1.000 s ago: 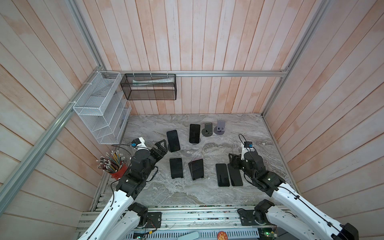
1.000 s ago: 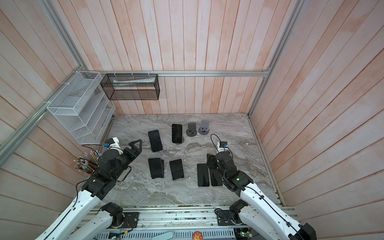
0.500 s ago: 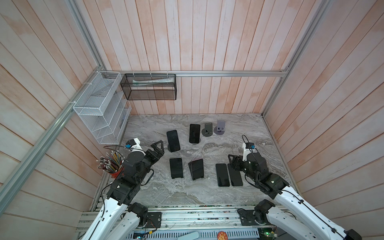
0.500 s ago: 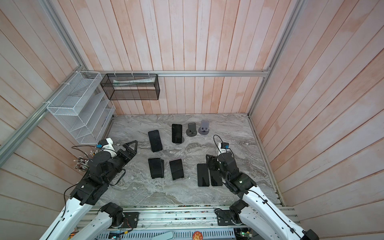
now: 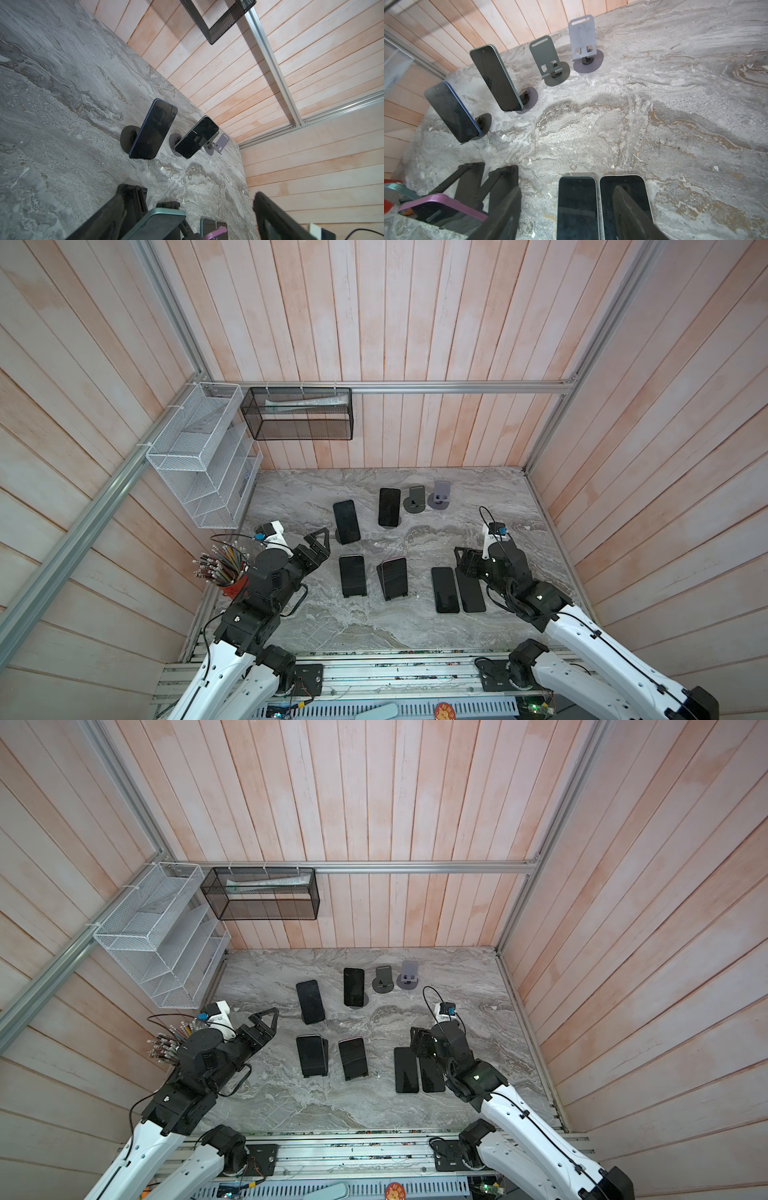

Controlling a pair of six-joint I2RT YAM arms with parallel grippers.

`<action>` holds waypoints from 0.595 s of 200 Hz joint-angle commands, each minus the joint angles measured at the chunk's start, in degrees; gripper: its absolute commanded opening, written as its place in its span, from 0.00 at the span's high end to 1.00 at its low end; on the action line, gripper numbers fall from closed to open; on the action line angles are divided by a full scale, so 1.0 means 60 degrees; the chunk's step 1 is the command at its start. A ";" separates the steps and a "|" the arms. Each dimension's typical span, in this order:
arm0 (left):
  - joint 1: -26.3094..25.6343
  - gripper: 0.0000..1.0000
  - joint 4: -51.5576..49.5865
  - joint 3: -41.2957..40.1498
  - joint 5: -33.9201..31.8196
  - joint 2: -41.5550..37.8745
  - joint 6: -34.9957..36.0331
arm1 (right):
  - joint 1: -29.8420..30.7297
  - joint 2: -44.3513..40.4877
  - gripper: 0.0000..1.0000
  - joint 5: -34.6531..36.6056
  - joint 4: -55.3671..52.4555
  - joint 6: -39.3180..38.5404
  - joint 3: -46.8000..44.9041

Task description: Remove the phone from the phone stand

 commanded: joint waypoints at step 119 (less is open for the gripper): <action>0.0027 0.01 0.0059 -0.0758 -0.0404 -0.0767 0.0929 | 0.2658 0.2507 0.30 0.2029 0.0811 0.0269 0.2350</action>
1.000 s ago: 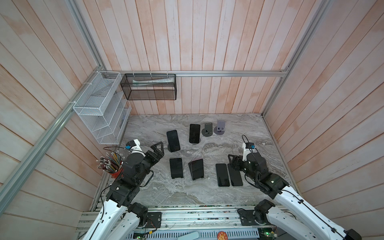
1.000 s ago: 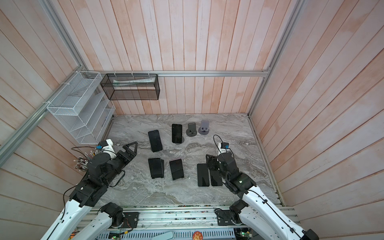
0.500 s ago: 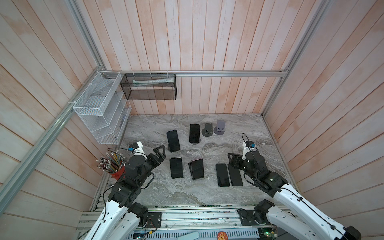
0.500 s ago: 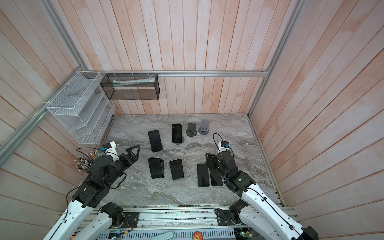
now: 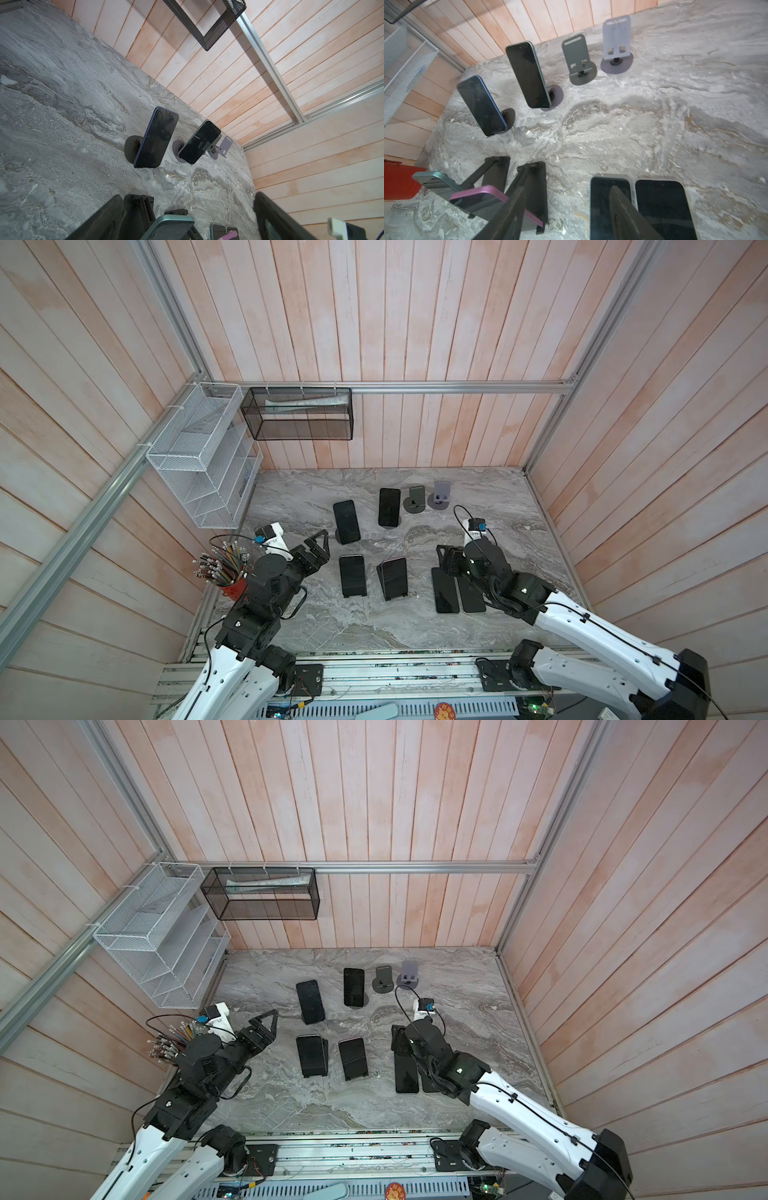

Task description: Remove the phone from the phone stand

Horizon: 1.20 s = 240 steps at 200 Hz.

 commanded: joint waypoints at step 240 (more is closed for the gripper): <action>0.0032 0.00 -0.0758 -0.1318 0.1128 -0.1282 0.0250 | 0.2340 0.4407 0.03 0.0339 -0.0353 0.0272 0.3211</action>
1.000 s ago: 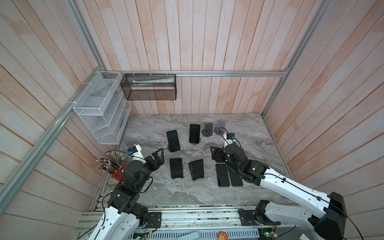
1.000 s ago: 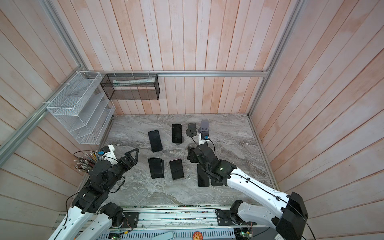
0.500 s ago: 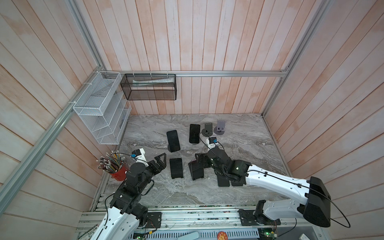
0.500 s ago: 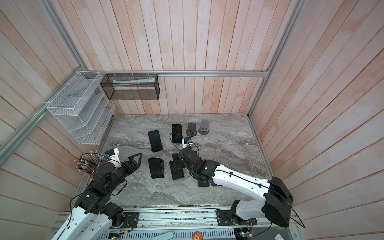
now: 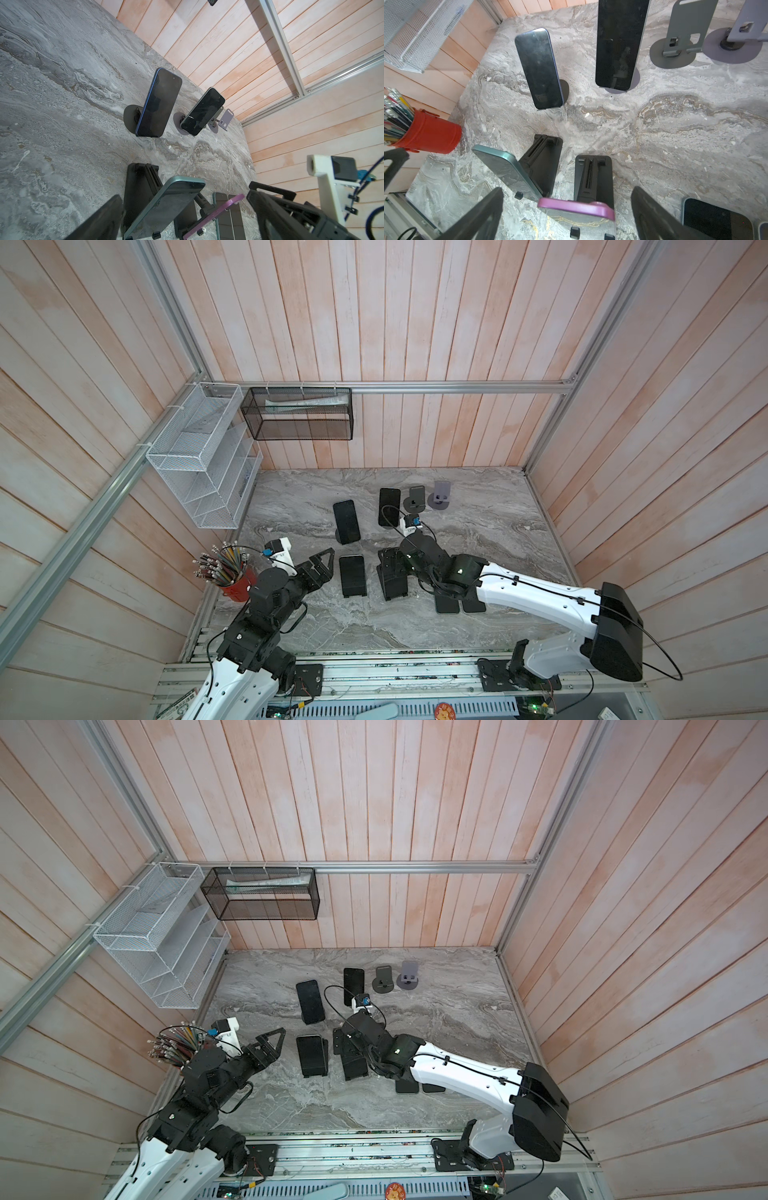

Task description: Remove the phone from the phone stand

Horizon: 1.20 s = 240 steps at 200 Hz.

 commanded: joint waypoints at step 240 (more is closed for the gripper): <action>0.0030 0.00 -0.0666 -0.0198 0.0103 -0.0571 0.0009 | 0.0776 0.1373 0.15 0.1933 -0.0419 0.0836 0.0042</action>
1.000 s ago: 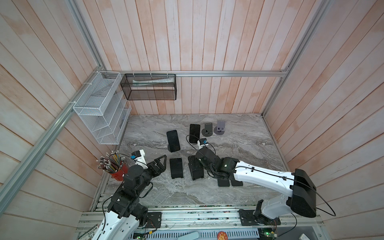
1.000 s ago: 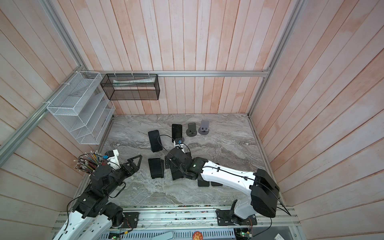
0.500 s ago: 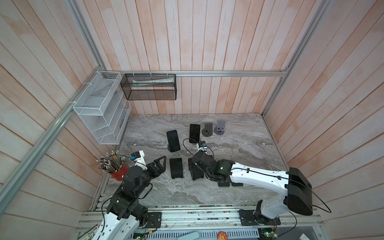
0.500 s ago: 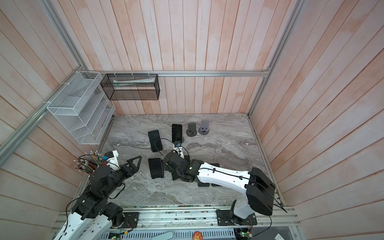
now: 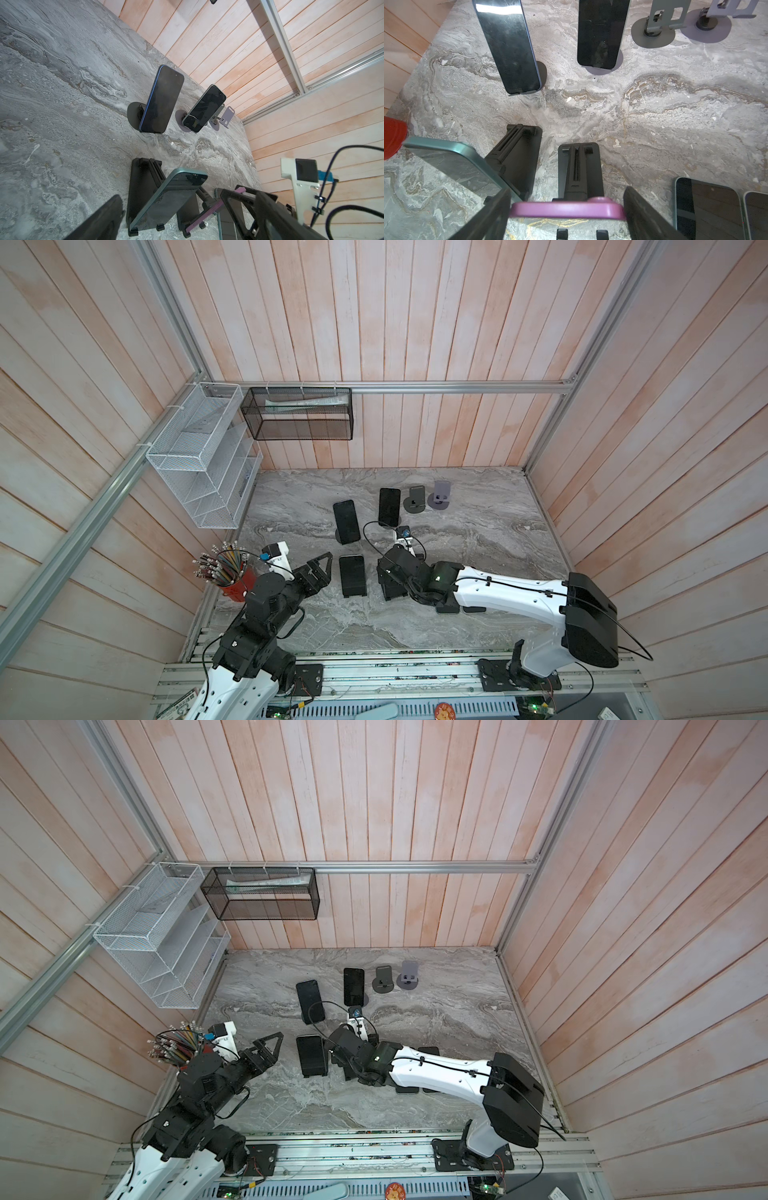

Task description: Remove the phone from the phone stand

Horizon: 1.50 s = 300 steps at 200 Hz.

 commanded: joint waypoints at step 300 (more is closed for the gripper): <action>0.0029 0.00 -0.0245 0.0268 0.0243 0.0079 -0.0240 | 0.0336 -0.0077 0.30 0.0801 -0.0168 -0.0762 0.0279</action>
